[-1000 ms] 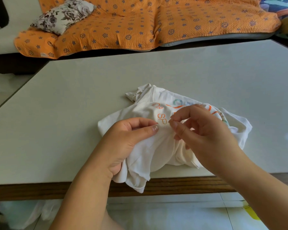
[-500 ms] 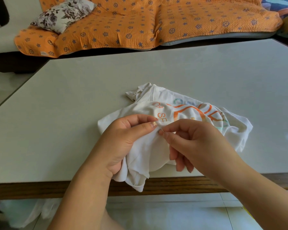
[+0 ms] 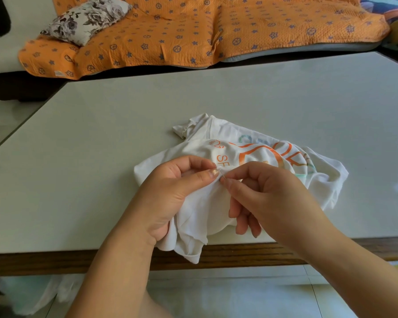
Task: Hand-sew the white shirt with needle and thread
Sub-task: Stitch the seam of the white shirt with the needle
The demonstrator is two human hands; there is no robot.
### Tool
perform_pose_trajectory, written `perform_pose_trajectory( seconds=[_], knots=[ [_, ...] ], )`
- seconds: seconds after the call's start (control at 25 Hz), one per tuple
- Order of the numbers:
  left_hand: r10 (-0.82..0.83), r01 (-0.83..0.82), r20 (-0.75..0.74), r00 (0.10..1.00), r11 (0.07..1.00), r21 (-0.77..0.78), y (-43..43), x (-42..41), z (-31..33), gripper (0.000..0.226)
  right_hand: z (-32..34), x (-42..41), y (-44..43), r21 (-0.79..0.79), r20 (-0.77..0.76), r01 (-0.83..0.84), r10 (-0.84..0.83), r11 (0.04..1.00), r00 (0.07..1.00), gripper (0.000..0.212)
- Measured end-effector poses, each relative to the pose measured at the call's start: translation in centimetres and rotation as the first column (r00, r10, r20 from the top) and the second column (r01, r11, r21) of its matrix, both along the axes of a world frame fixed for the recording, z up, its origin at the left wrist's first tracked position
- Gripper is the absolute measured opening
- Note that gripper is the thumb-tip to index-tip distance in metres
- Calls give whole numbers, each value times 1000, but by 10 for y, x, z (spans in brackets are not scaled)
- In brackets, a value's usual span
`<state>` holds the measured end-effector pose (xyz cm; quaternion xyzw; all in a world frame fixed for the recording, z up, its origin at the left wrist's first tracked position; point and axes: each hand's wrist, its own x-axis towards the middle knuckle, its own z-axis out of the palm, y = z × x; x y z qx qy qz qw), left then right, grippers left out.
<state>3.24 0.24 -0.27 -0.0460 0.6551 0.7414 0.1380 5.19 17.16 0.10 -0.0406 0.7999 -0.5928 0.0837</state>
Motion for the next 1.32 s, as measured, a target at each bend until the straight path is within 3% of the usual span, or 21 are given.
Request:
perform_pose_trajectory(
  seconds=[0.2,0.48,0.8,1.04,1.12,1.2,1.32],
  knots=[
    [-21,21,6,1000,1000,-20,4,1,-3,7,-5,-1,-2,-8,-20,38,-39,999,999,13],
    [-20,20,0,1000,1000,-17,6,2,-5,19,-7,-3,-3,-102,-9,59,-60,993,998,10],
    [-79,49,-89,993,952,-303,10,4,-8,13,-4,-12,0,-69,42,13,-10,998,999,7],
    [-24,-9,-91,996,940,-340,10,4,-5,9,5,-16,7,58,-148,190,-180,980,972,10],
    [-13,-10,-68,998,948,-317,8,4,-5,8,9,-25,15,-20,-159,250,-250,968,955,12],
    [-21,7,-47,999,961,-277,7,3,-5,8,12,-32,22,-267,-15,229,-242,936,970,14],
    [-51,43,-28,998,970,-238,8,3,-4,13,15,-37,28,-593,214,222,-115,774,970,12]
  ],
)
